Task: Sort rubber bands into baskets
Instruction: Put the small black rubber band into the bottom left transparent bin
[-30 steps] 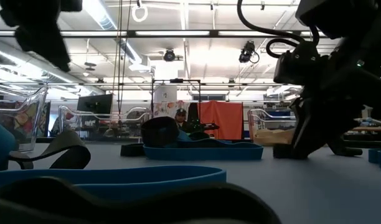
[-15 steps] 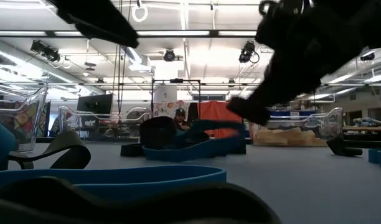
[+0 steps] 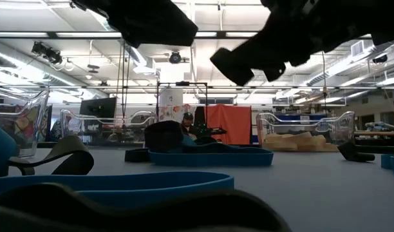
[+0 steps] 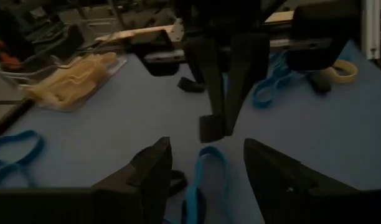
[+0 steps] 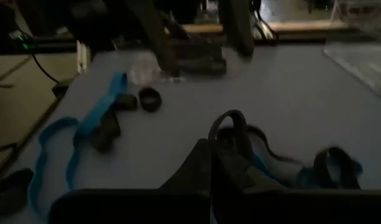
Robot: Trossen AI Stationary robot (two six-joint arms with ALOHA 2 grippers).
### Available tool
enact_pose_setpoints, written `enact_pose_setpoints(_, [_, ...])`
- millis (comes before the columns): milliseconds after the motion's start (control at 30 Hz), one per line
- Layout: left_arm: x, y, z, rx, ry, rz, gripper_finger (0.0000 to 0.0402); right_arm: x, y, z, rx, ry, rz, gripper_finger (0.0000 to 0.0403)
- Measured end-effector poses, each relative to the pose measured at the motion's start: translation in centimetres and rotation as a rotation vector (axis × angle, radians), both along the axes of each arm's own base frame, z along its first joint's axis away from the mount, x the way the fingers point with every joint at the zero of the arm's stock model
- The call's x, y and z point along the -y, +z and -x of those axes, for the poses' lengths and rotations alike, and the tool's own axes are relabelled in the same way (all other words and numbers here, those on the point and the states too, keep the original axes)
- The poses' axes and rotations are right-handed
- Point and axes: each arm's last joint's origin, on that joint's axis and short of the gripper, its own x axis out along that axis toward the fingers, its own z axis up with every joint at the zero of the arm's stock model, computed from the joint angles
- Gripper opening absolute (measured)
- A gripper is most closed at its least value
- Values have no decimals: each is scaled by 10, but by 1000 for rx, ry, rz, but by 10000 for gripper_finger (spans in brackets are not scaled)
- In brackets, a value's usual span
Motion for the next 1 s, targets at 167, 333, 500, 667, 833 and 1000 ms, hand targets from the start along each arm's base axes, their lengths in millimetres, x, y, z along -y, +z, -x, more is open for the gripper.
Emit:
enact_pose_setpoints(167, [-4, -3, -5, 2, -2, 12, 202, -2, 6, -2, 56, 45, 24, 9])
enact_pose_setpoints(333, [-4, 1, -8, 37, -24, 37, 202, -2, 7, -2, 73, 57, 46, 9])
enact_pose_setpoints(500, [-3, 3, -9, 54, -91, 51, 202, -2, 10, -3, 103, 66, 56, 9])
enact_pose_setpoints(667, [-4, 6, -11, 72, -102, 53, 202, -3, 12, -3, 119, 71, 68, 9])
enact_pose_setpoints(833, [-7, 7, -14, 79, -137, 77, 202, -3, 14, -3, 137, 75, 75, 9])
enact_pose_setpoints(1000, [-9, 7, -15, 83, -146, 85, 199, -6, 15, -3, 156, 92, 96, 9])
